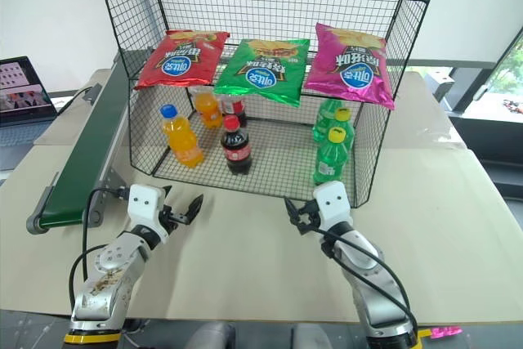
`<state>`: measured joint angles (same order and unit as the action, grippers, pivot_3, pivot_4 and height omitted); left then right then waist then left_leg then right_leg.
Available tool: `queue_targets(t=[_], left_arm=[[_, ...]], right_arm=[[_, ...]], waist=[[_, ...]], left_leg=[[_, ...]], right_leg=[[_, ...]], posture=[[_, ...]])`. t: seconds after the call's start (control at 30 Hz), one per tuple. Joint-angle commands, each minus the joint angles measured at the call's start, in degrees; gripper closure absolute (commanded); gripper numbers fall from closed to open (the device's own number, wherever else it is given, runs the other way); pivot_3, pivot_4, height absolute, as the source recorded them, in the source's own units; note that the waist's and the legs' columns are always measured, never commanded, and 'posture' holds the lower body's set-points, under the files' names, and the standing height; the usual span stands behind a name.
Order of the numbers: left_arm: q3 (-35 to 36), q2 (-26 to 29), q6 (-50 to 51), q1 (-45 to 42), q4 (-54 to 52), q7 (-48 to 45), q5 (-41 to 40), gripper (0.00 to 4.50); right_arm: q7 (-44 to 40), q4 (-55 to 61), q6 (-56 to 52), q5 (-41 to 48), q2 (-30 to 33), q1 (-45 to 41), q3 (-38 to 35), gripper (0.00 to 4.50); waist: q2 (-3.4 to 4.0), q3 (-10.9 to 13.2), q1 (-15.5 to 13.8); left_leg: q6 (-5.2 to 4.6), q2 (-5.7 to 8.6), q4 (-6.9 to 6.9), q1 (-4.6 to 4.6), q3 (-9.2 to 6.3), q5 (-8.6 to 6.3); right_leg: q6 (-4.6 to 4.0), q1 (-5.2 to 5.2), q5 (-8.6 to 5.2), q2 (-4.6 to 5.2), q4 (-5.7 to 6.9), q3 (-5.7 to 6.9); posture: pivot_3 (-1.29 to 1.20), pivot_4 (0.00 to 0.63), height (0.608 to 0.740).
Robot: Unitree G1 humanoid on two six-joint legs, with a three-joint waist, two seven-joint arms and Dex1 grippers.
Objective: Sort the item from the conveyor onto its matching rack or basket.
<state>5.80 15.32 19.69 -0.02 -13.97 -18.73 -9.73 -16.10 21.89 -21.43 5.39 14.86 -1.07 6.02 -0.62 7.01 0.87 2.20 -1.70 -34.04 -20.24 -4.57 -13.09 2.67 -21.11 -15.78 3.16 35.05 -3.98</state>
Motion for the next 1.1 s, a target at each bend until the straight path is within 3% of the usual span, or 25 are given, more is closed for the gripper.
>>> queue_targets(t=[0.03,1.1], left_arm=[[0.65,0.83,-2.04,-0.60,-1.45,-0.19,-0.14,0.02],[1.64,0.96,-1.07,0.06,-2.25,-1.18,-2.85,0.02]], right_arm=[[-0.10,1.04,2.13,-0.08,-0.21,0.21,-0.54,0.00],[-0.29,0.41,3.43,-0.40,-0.84,0.61,-0.31,0.00]], waist=[[0.00,0.00,0.00],[0.01,0.00,0.00]], left_leg=[[0.00,0.00,0.00,0.00,0.00,0.00],[0.00,0.00,0.00,0.01,0.00,0.00]], right_leg=[[0.00,0.00,0.00,0.00,0.00,0.00],[-0.01,0.01,0.00,0.00,0.01,0.00]], posture=[[0.00,0.150,0.738],[0.00,0.150,0.738]])
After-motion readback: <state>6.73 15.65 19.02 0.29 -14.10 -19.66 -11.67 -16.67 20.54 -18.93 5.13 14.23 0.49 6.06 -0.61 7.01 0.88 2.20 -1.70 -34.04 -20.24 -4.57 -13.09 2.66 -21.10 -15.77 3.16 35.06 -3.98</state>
